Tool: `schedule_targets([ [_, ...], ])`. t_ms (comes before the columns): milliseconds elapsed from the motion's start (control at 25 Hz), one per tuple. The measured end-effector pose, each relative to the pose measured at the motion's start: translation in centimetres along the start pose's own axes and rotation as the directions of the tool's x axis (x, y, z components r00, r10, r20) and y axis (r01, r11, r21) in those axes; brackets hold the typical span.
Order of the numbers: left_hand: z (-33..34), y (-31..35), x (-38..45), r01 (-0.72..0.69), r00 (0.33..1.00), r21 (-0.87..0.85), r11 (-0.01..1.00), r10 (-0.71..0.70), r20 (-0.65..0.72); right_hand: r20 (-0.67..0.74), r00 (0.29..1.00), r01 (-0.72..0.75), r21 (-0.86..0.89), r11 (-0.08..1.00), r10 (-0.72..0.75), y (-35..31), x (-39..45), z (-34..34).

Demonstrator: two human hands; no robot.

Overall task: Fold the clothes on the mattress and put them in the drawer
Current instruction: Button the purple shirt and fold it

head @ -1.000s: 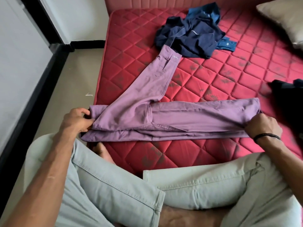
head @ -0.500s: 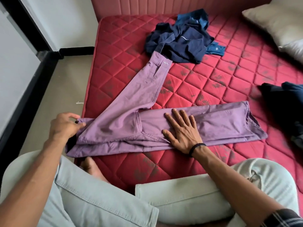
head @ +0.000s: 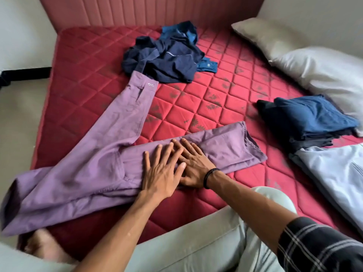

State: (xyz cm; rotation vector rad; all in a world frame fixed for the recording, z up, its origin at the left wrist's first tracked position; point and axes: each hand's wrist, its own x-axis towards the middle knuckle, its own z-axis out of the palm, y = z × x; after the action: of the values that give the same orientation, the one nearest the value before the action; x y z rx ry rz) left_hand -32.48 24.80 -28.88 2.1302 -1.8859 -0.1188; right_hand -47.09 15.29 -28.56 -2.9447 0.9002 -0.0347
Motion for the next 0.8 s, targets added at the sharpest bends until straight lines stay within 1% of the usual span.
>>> schedule_targets([
  [40, 0.7, 0.2, 0.0, 0.033, 0.999, 0.038, 0.999, -0.031, -0.036, -0.003, 0.999, -0.033, -0.007, 0.999, 0.033, 1.8, -0.7, -0.1],
  [160, 0.8, 0.5, 0.1, 0.089, 0.99, 0.063, 0.994, -0.082, -0.118, 0.009, 0.973, -0.231, 0.01, 0.973, 0.231, 6.6, -2.4, -1.2],
  [200, 0.9, 0.5, 0.1, 0.091, 0.989, 0.069, 0.993, -0.082, -0.127, 0.025, 0.954, -0.3, 0.0, 0.954, 0.3, 8.0, -2.8, -1.6],
  [280, 1.0, 0.5, 0.3, 0.097, 0.989, 0.072, 0.993, -0.088, -0.119, 0.04, 0.892, -0.449, -0.017, 0.893, 0.45, 10.9, -3.4, -2.3],
  [360, 1.2, 0.5, 0.4, 0.109, 0.99, 0.093, 0.99, -0.099, -0.102, 0.047, 0.828, -0.558, -0.011, 0.83, 0.558, 13.1, -4.2, -2.6],
  [440, 1.3, 0.4, 0.5, 0.113, 0.991, 0.104, 0.988, -0.105, -0.08, 0.062, 0.793, -0.608, 0.017, 0.794, 0.606, 13.9, -4.7, -2.5],
  [520, 1.2, 0.3, 0.9, 0.117, 0.992, 0.097, 0.988, -0.112, -0.059, 0.051, 0.779, -0.626, 0.029, 0.779, 0.625, 13.9, -4.7, -2.2],
  [640, 0.5, 0.1, 1.1, 0.08, 0.997, 0.118, 0.99, -0.079, -0.015, 0.019, 0.724, -0.689, 0.047, 0.723, 0.689, 14.5, -4.9, -2.1],
  [720, -0.5, -0.7, 1.7, 0.067, 0.998, 0.122, 0.99, -0.067, -0.008, 0.014, 0.7, -0.714, 0.003, 0.7, 0.714, 15.0, -5.1, -2.0],
  [800, -2.2, -2.2, 3.6, 0.069, 0.997, 0.113, 0.991, -0.071, 0.011, 0.028, 0.677, -0.732, -0.077, 0.677, 0.736, 15.3, -4.2, -2.3],
])
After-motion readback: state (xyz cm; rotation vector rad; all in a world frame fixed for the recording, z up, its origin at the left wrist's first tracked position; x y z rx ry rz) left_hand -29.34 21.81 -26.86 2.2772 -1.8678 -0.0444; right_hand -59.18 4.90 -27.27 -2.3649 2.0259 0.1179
